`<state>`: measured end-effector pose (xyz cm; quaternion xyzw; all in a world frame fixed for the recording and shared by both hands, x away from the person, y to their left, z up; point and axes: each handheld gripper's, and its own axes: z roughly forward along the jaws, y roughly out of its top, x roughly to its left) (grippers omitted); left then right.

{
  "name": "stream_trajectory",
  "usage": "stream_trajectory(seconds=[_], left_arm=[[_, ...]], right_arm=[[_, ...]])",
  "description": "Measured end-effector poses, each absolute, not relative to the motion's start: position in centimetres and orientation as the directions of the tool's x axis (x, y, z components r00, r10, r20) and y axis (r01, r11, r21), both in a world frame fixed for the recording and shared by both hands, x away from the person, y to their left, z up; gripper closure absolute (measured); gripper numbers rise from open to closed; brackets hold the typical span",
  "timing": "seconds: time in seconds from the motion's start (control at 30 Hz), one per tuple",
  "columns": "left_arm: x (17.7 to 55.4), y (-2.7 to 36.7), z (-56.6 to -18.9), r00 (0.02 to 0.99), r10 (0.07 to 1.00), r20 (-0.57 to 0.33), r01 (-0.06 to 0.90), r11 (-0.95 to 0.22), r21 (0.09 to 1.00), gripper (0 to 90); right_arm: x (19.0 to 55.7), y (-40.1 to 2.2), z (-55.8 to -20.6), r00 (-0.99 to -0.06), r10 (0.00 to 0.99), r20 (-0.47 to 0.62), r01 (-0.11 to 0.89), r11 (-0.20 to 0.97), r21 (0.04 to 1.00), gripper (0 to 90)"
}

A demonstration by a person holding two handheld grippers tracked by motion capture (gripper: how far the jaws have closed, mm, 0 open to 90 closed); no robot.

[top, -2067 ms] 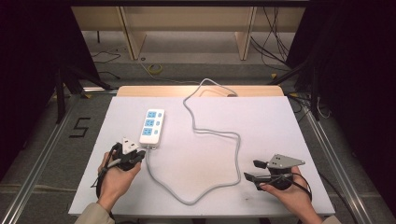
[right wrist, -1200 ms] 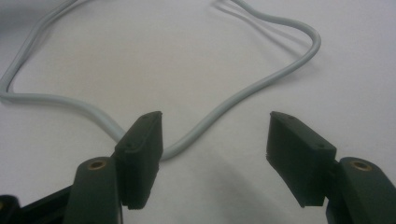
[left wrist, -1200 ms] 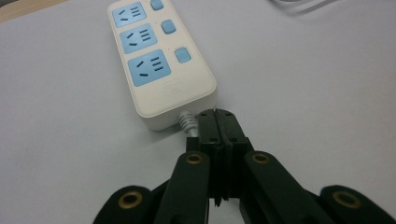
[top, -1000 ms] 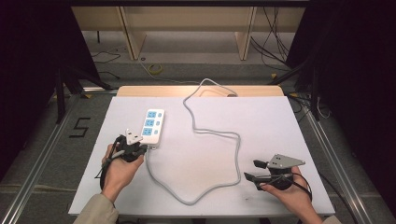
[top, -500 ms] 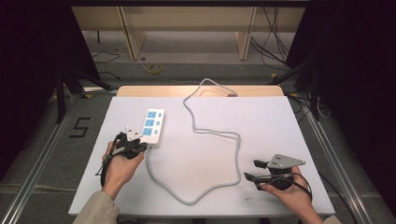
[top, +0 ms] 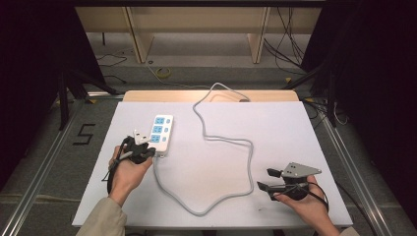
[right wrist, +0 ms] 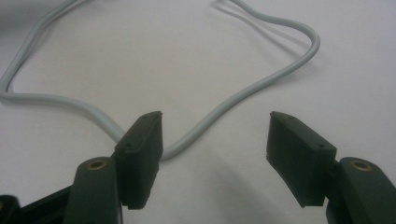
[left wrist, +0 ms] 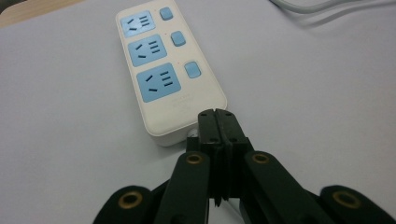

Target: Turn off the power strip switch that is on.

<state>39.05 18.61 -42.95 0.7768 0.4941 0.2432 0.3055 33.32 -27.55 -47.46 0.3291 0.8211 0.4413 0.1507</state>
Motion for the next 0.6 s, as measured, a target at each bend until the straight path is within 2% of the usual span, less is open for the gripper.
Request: stream_trajectory(seconds=[0.6], left_arm=[[40.00, 18.12, -42.80, 0.406, 0.911, 0.078, 0.631, -0.341, 0.697, 89.6]], right_arm=[[33.26, -27.45, -47.45, -0.740, 0.671, 0.043, 0.409, 0.398, 0.821, 37.1]])
